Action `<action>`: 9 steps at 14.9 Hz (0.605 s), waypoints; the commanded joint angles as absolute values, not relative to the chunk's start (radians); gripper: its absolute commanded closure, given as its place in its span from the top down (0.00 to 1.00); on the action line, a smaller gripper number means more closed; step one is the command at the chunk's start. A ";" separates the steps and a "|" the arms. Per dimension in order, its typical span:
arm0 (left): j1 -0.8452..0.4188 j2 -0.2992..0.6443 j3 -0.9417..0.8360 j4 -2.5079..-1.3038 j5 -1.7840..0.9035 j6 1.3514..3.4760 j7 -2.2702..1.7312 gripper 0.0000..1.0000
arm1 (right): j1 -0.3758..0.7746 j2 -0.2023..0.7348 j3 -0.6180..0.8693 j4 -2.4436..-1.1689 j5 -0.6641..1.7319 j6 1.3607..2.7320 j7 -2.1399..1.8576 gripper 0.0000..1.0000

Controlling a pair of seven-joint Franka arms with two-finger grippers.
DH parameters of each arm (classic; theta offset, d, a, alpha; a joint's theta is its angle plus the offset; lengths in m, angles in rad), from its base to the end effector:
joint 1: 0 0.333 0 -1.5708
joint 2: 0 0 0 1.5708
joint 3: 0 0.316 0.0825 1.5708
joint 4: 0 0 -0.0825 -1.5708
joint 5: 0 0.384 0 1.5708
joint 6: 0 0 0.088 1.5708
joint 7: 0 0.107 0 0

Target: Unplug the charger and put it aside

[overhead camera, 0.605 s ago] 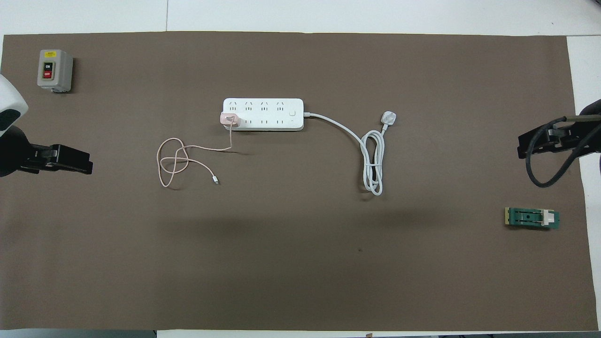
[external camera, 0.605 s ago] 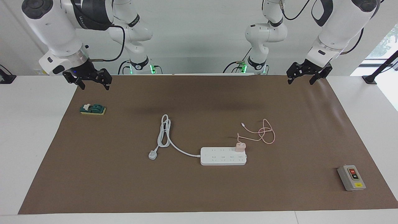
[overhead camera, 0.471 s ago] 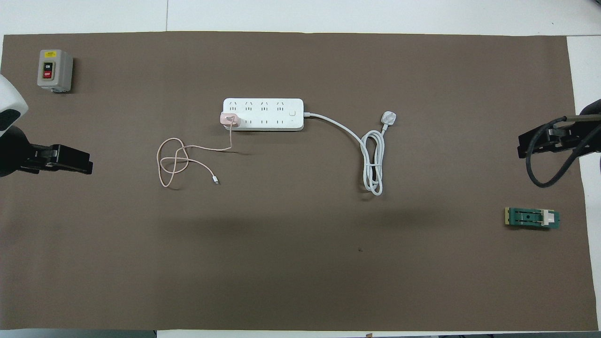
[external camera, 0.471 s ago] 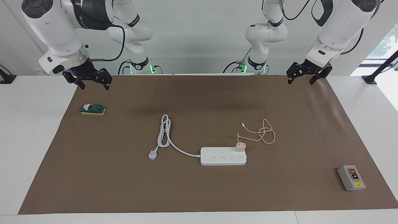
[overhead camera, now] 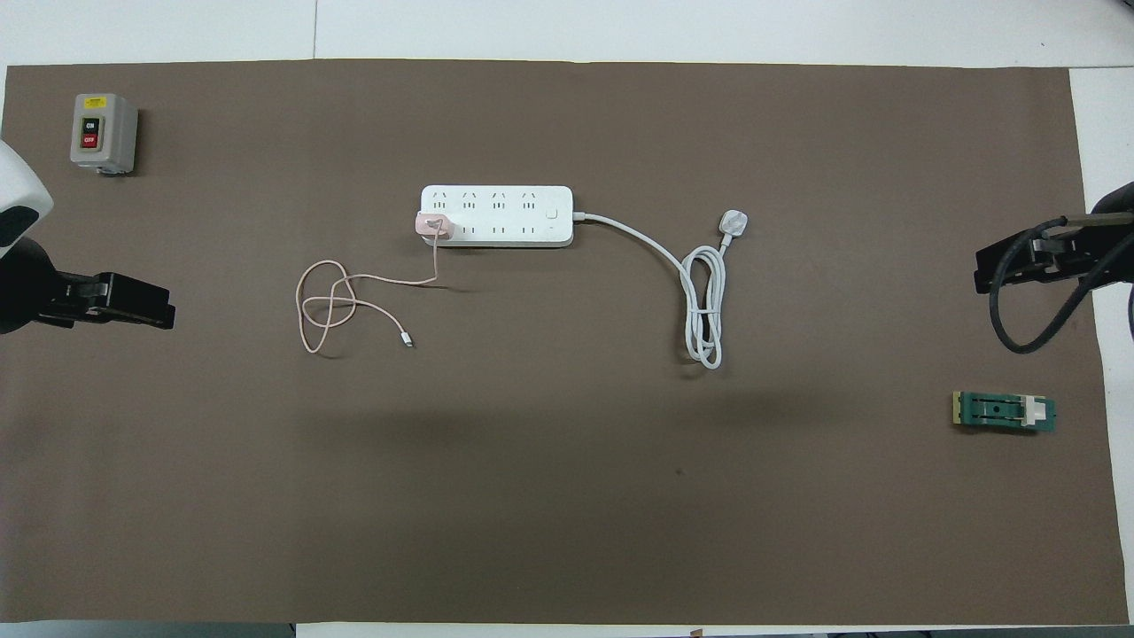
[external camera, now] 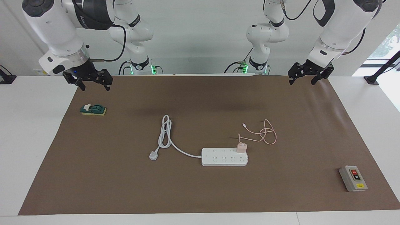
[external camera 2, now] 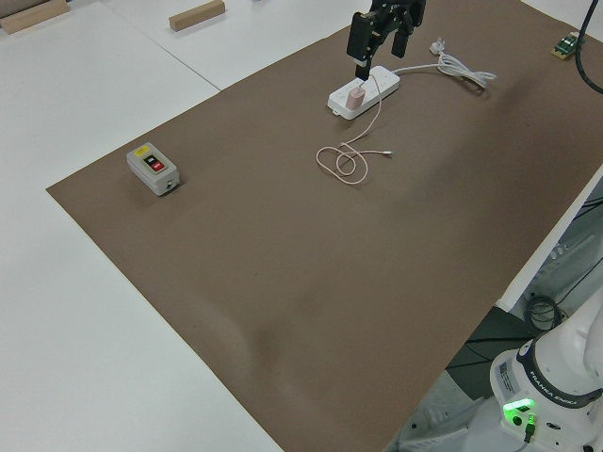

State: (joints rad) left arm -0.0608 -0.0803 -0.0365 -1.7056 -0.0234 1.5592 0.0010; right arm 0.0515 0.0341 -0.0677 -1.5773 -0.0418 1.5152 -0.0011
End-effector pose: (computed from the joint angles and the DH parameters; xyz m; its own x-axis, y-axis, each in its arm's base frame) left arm 0.5228 -0.0543 0.6035 0.9930 -0.0979 -0.0661 -0.0967 -0.9951 0.0205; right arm 0.5574 -0.0131 0.5980 0.9952 -0.0175 -0.0960 -0.0134 -0.9989 0.0439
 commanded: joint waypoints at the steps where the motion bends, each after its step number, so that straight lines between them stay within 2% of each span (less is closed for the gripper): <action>1: -0.061 -0.106 -0.034 -1.726 -0.011 1.555 0.006 1.00 | 0.038 0.026 -0.063 -1.575 -0.021 1.532 -0.012 1.00; 5: -0.061 -0.106 -0.034 -1.726 -0.011 1.555 0.006 1.00 | 0.046 0.021 -0.061 -1.578 0.004 1.536 -0.009 1.00; 9: -0.061 -0.106 -0.034 -1.726 -0.011 1.555 0.006 1.00 | 0.083 0.028 -0.060 -1.583 0.043 1.552 0.300 1.00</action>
